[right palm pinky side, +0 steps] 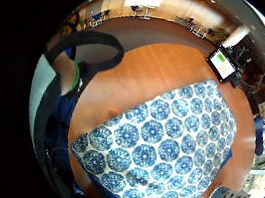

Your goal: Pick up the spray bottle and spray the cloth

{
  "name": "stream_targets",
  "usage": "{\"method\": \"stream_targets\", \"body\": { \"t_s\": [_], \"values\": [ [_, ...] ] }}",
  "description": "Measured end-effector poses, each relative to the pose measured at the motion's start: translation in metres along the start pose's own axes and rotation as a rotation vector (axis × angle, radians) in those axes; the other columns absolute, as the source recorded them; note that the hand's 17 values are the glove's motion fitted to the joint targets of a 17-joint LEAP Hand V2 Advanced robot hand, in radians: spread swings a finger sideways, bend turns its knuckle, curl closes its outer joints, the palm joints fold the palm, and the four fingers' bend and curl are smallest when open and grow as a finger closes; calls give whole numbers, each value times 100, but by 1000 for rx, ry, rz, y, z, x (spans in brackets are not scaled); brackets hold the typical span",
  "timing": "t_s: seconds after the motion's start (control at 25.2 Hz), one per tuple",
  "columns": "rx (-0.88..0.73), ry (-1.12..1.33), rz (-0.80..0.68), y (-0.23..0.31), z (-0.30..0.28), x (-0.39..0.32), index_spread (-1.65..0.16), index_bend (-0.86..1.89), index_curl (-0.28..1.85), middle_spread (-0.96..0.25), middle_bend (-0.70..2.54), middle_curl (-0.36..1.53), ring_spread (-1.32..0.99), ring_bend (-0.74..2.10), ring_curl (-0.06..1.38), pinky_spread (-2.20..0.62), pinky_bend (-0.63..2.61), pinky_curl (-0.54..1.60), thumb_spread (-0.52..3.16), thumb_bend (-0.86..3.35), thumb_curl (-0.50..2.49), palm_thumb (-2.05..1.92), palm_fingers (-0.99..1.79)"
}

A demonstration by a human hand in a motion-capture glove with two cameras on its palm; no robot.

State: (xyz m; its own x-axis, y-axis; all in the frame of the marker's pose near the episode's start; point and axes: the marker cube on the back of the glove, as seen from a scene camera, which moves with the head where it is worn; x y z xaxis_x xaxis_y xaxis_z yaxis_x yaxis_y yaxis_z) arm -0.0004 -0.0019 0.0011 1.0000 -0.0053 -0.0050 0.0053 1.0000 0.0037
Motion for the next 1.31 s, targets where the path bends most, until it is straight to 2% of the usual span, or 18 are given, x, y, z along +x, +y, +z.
{"method": "stream_targets", "body": {
  "t_s": [0.08,0.32,0.71,0.79,0.95,1.11,1.31],
  "values": [
    [1,0,-3,-1,1,0,-15,13,6,-6,47,14,-11,58,14,-20,52,12,50,27,10,42,136],
    [-9,17,-7,-7,5,0,-21,14,17,-9,52,24,-16,65,28,-27,57,25,82,28,17,47,128],
    [-14,80,41,-10,0,4,-25,12,23,-10,54,33,-18,66,36,-30,56,31,107,24,24,49,123],
    [12,126,85,-9,-12,7,-27,17,25,-10,49,32,-18,59,34,-22,52,31,108,18,23,43,108],
    [86,183,138,-4,-39,11,-33,29,32,-8,23,27,-8,32,31,4,56,36,97,2,20,25,46],
    [252,231,201,14,-82,20,-38,22,31,-5,16,25,-2,21,27,16,58,34,91,-3,22,22,30],
    [497,276,395,65,-145,46,-41,10,26,-1,13,23,5,17,23,25,67,35,90,-3,24,23,7]
  ]
}}
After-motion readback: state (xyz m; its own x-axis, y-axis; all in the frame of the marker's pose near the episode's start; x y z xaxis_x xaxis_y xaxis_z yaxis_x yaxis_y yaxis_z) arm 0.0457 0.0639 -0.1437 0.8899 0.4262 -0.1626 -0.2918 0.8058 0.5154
